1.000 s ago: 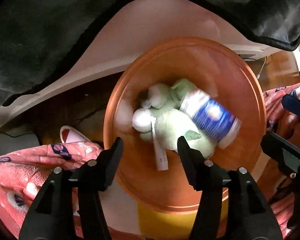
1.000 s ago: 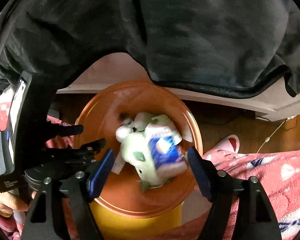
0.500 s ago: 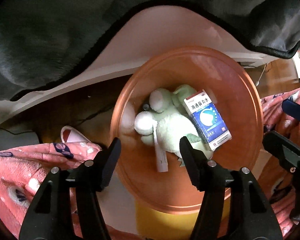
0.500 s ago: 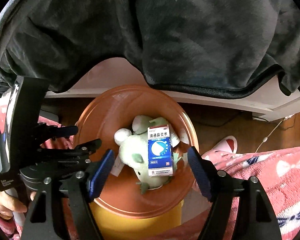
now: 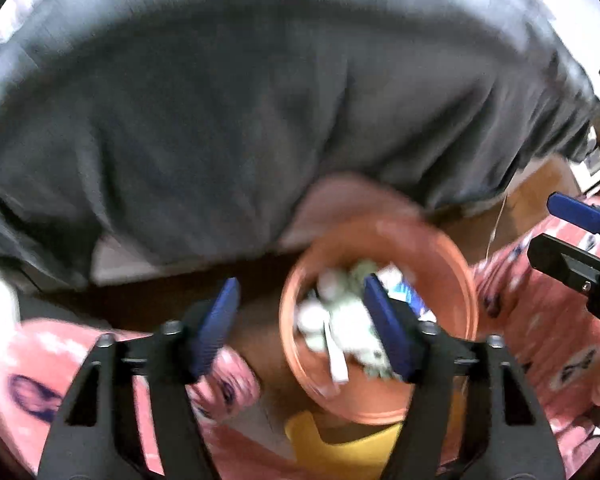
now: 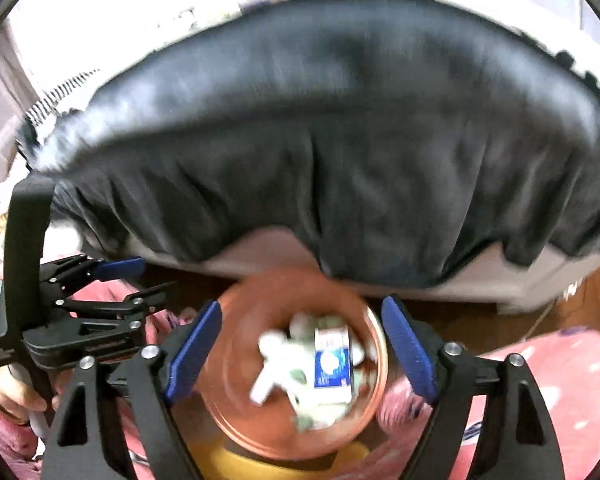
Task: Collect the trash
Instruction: 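Carry both items over the orange bin and release them, then grasp the purple square case with the left gripper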
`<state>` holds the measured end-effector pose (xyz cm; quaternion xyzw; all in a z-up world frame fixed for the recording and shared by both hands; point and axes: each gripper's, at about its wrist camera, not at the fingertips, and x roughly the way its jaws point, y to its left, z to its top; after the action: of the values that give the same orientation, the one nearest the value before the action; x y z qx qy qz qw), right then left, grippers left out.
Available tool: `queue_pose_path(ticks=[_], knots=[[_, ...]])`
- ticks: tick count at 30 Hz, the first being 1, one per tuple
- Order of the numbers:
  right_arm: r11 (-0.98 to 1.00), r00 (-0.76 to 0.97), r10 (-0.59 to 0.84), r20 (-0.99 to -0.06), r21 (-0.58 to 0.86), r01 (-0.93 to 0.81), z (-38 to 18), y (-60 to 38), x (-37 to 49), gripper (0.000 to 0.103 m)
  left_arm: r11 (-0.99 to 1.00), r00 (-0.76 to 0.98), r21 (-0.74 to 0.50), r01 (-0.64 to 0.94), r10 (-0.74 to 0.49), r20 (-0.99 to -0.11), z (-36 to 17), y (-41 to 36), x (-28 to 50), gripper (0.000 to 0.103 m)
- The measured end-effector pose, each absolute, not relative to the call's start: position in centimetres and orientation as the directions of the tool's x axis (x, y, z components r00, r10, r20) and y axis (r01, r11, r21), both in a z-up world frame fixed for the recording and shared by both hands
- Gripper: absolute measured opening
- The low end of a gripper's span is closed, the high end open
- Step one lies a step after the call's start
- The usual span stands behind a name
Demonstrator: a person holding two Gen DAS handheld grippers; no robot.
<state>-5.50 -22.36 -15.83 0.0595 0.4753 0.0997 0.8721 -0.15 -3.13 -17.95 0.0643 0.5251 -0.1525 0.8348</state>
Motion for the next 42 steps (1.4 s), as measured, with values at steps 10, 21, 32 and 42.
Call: queue_pose_path(ticks=[10, 21, 32, 42], knots=[[0.976, 0.730, 0.212, -0.650, 0.178, -0.125, -8.5, -23.9, -7.1, 0.087, 0.947, 0.626, -0.079, 0.312, -0.267, -0.733, -6.7, -3.8, 4.7, 0.088], [0.975, 0.715, 0.212, -0.666, 0.199, -0.103, -10.1, -25.2, -7.6, 0.087, 0.979, 0.625, -0.047, 0.199, -0.164, -0.763, -4.3, -10.1, 18.4, 0.088], [0.969, 0.713, 0.218, -0.667, 0.235, -0.076, -10.9, -26.5, -7.9, 0.087, 0.988, 0.542, -0.090, 0.124, -0.144, -0.828, -6.6, -10.7, 19.9, 0.042], [0.973, 0.730, 0.209, -0.651, 0.210, -0.091, -9.8, -26.0, -7.8, 0.087, 0.961, 0.597, -0.228, 0.156, -0.275, -0.754, -3.5, -6.4, 17.3, 0.034]])
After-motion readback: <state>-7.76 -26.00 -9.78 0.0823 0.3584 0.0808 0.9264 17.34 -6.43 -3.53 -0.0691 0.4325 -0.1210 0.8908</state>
